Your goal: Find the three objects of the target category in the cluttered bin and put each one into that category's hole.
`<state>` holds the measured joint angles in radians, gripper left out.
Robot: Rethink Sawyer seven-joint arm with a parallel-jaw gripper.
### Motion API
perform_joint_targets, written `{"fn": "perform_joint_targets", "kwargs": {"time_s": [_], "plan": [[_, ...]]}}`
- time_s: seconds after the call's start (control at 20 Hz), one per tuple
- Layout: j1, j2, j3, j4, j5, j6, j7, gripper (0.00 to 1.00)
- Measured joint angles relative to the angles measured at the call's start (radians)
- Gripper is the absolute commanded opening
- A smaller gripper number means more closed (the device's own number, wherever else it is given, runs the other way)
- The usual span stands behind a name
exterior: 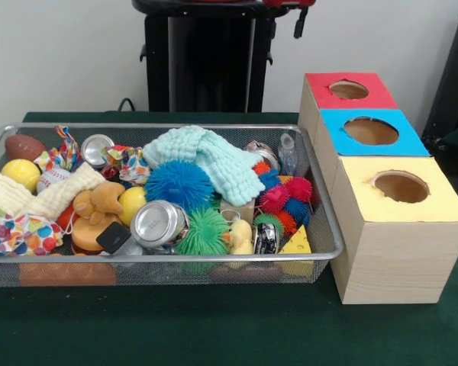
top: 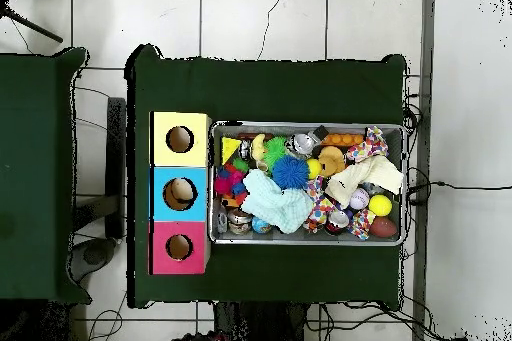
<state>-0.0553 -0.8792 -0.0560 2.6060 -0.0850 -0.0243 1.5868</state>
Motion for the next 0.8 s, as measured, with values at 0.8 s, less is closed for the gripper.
{"fn": "perform_joint_targets", "kwargs": {"time_s": [0.8], "plan": [[-0.019, 0.014, 0.046, -0.162, 0.015, 0.143, 0.0, 1.0]]}}
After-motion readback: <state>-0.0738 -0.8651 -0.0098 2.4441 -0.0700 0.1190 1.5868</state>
